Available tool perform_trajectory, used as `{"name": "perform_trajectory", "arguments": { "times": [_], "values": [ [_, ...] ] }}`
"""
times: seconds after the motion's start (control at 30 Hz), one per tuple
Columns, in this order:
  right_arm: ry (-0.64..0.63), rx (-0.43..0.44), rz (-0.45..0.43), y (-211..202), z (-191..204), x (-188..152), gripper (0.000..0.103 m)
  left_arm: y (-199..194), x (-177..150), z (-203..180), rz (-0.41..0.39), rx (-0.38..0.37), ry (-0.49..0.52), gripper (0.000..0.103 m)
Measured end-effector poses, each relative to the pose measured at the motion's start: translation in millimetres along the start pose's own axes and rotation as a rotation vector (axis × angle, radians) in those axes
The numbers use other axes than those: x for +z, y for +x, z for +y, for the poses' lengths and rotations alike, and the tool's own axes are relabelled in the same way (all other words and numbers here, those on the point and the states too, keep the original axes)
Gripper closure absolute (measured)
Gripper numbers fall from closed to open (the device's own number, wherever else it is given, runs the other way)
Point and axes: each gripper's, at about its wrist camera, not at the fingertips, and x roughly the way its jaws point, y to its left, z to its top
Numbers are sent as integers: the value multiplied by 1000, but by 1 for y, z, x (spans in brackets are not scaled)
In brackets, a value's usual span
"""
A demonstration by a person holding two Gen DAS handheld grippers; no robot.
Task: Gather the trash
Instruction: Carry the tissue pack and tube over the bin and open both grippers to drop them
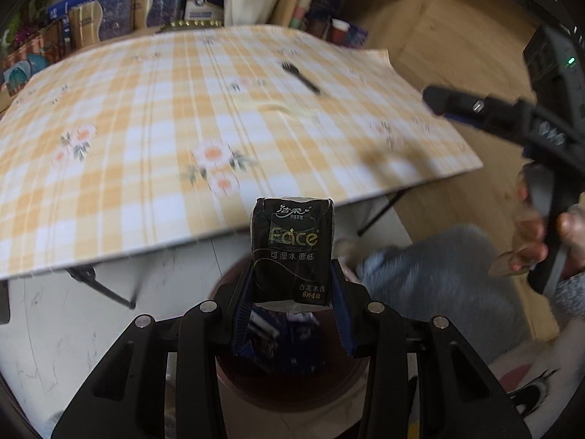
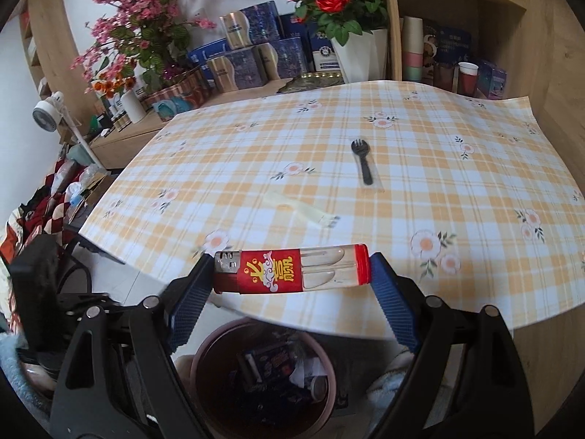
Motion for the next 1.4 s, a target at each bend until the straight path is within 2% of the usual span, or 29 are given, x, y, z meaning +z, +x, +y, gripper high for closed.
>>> {"name": "perform_trajectory", "arguments": {
  "times": [0.17, 0.33, 0.37, 0.4, 0.47, 0.6, 0.7, 0.8, 0.97, 1.1, 1.4],
  "values": [
    [-4, 2, 11, -7, 9, -18, 19, 20, -16, -7, 68, -30, 12, 65],
    [20, 3, 25, -11, 5, -28, 19, 30, -19, -23, 90, -58, 70, 61],
    [22, 1, 28, -12, 4, -30, 19, 31, -20, -26, 88, -67, 80, 57],
    [26, -1, 31, -12, 3, -32, 19, 30, -20, -27, 81, -67, 85, 48],
    [33, -6, 34, -12, 1, -34, 19, 26, -19, -28, 54, -45, 84, 35],
    [51, 5, 48, -8, -2, -43, 19, 8, -19, -18, -28, 7, 21, 18],
    [56, 23, 71, 1, 1, -54, 19, -11, -21, -10, -105, 57, -33, 14],
    [48, 29, 100, 11, 7, -65, 19, -32, -23, -1, -189, 170, -81, 11],
    [15, 49, 155, 26, 25, -86, 19, -49, -25, 20, -250, 251, -192, 10],
    [-5, 57, 188, 34, 32, -95, 19, -51, -25, 26, -249, 275, -218, 10],
    [-11, 66, 212, 38, 34, -97, 19, -42, -27, 23, -218, 270, -197, 10]
  ]
}}
